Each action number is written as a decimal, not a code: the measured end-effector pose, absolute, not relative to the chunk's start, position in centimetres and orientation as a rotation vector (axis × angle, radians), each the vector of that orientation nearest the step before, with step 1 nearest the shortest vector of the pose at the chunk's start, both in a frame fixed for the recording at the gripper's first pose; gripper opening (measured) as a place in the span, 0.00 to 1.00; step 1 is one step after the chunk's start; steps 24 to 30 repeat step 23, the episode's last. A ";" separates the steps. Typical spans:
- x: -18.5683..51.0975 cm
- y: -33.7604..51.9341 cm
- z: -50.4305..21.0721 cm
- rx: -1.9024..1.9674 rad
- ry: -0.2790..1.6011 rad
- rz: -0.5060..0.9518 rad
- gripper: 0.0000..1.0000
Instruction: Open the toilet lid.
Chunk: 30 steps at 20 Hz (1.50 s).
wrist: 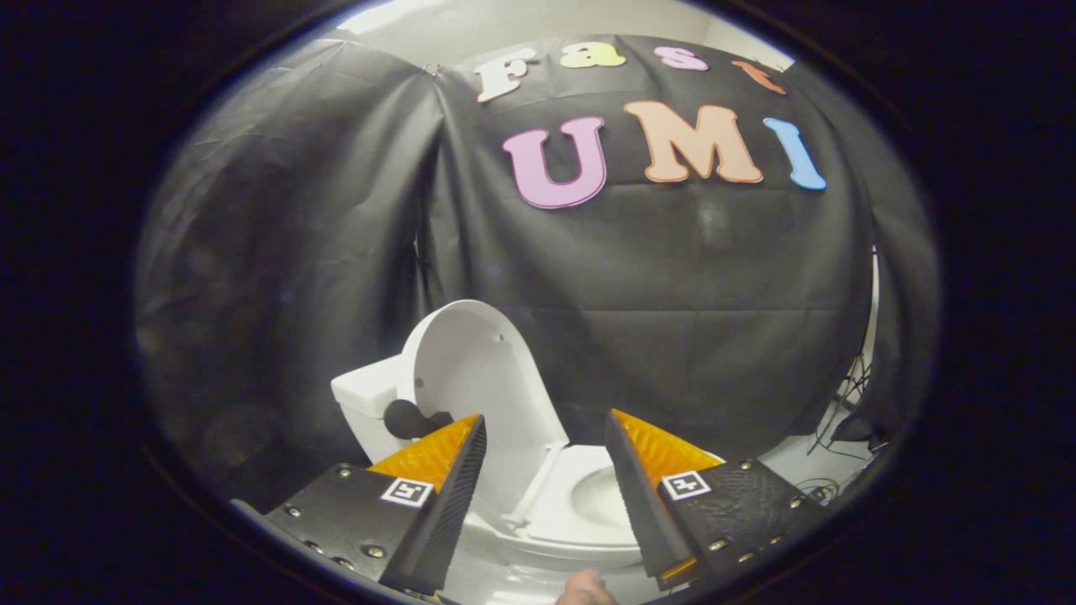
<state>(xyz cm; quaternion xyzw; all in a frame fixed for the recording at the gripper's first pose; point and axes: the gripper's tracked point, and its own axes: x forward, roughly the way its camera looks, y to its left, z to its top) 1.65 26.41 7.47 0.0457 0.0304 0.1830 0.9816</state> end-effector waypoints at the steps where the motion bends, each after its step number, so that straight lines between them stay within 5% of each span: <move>1: 1.6 25.4 8.0 0.092 0.044 0.352 0.84; 23: 0.1 2.5 9.3 0.043 -0.024 0.070 0.84; 30: 0.1 2.5 9.3 0.043 -0.024 0.070 0.84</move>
